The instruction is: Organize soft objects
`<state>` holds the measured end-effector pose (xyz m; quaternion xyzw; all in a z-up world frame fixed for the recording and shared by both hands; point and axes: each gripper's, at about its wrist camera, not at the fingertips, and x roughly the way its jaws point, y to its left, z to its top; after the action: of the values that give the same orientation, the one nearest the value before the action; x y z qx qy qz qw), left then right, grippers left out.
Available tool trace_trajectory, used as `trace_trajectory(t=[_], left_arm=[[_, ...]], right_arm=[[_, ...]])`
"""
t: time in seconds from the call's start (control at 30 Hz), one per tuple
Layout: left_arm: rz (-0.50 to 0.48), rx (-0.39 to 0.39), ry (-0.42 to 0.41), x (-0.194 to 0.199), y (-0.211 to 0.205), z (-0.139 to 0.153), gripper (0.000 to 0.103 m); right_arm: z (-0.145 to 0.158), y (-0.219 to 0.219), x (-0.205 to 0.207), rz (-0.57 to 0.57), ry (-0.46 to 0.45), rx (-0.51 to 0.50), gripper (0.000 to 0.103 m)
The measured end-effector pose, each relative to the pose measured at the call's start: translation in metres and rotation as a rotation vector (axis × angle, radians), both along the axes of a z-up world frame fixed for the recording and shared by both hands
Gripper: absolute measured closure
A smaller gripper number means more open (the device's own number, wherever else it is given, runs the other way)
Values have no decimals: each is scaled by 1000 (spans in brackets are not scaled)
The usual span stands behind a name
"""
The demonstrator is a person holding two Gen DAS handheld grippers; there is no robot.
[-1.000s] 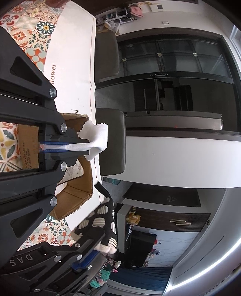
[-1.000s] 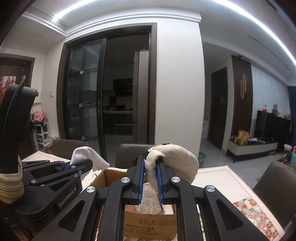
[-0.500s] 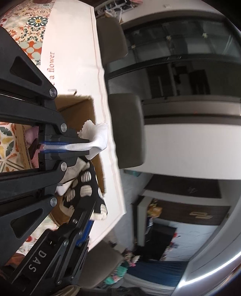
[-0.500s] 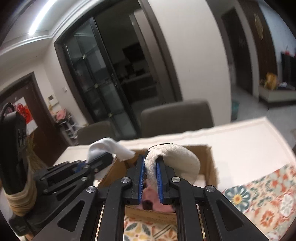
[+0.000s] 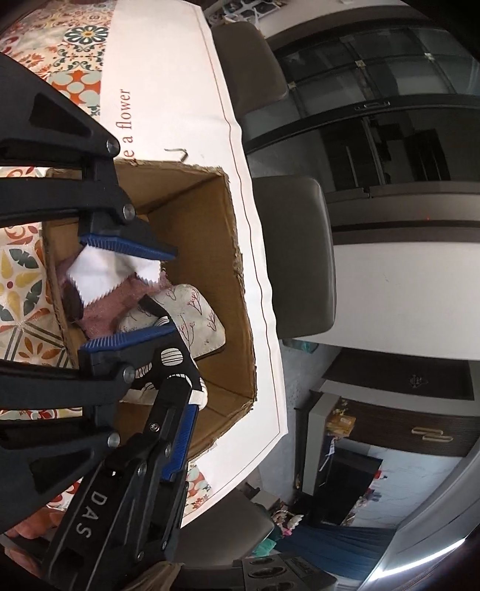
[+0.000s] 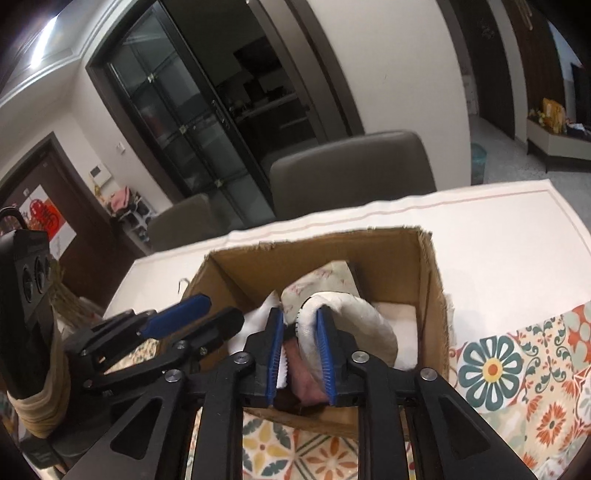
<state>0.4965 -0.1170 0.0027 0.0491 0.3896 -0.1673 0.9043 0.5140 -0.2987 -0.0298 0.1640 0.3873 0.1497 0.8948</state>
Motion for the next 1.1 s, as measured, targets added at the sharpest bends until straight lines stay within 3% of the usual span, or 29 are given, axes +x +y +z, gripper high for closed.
trace_trajectory(t=[0.27, 0.5, 0.67, 1.1], left_arm=[[127, 7, -19, -20, 18, 13, 59], [209, 18, -57, -56, 38, 27, 50], [256, 33, -112, -91, 46, 40, 44], [275, 18, -224, -184, 56, 62, 37]], right_arm=[[9, 2, -6, -34, -7, -50, 66], [29, 13, -32, -54, -48, -140, 38], [41, 16, -60, -85, -76, -177, 33], [78, 17, -160, -183, -197, -285, 33]])
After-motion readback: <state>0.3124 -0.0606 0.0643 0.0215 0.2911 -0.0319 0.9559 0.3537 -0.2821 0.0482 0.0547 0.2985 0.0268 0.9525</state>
